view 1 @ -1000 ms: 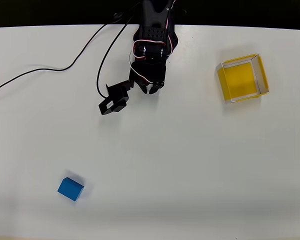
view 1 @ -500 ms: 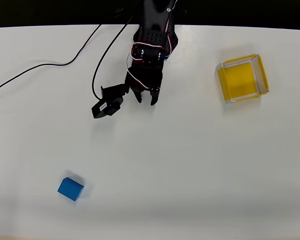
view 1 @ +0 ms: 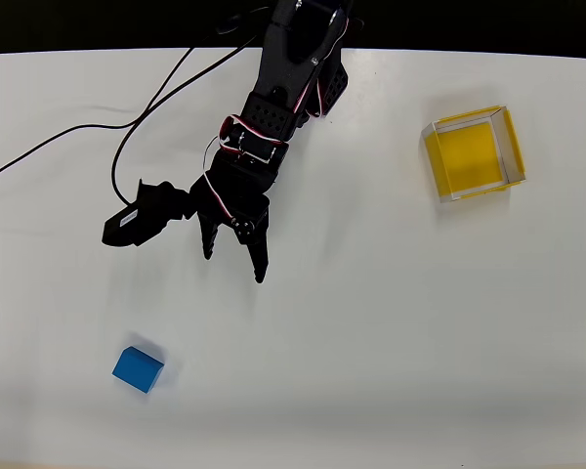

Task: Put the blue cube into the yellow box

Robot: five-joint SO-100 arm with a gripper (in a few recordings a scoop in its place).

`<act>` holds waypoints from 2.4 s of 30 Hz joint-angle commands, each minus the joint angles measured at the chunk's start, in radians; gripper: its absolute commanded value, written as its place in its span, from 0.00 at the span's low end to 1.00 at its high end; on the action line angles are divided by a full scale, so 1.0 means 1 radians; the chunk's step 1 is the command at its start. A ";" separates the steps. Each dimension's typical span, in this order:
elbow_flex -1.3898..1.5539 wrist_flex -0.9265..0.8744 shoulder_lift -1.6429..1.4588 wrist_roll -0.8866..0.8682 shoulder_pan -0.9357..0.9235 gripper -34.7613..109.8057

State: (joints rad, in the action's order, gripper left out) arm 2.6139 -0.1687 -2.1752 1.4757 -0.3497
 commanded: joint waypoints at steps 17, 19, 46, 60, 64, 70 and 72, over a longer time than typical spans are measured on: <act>-0.802 0.219 0.709 -0.018 -0.195 0.61; -0.867 0.219 0.773 -0.018 -0.195 0.62; -1.522 0.272 1.364 0.048 -0.141 0.64; -1.684 0.284 1.520 0.044 -0.135 0.63; -1.718 0.284 1.551 0.044 -0.133 0.62; -1.749 0.284 1.585 0.058 -0.130 0.60; -1.758 0.284 1.592 0.058 -0.130 0.59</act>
State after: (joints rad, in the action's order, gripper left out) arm 0.9756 0.0690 -0.5001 1.5094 -0.4786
